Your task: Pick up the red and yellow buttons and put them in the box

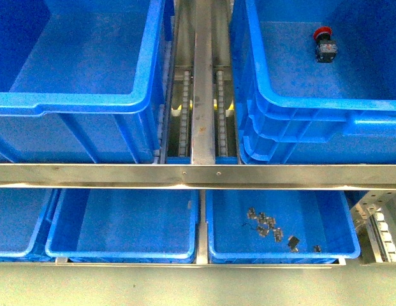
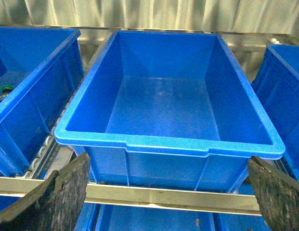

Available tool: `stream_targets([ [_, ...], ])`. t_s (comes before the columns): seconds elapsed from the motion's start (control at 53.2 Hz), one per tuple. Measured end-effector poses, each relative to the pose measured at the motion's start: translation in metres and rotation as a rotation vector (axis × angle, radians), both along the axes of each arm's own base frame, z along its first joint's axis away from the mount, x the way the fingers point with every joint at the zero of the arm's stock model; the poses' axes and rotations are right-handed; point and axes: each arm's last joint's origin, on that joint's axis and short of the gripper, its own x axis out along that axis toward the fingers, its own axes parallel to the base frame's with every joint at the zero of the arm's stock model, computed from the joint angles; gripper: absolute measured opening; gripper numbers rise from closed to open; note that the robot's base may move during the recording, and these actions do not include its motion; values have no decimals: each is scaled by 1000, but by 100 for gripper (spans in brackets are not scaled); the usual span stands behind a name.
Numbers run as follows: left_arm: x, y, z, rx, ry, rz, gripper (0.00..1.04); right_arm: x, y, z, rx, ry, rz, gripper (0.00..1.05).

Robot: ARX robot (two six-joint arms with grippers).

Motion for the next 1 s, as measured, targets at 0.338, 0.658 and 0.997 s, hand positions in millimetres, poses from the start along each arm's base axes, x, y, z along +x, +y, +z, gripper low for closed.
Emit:
stream_targets([
  [0.338,0,0,0,0,0,0,97,-224,-16,-62,244,282,-162,98],
  [0.658,0,0,0,0,0,0,97,-259,-19,-67,172,-177,-60,63],
  [0.997,0,0,0,0,0,0,97,-309,-32,-80,133,-209,-65,4],
])
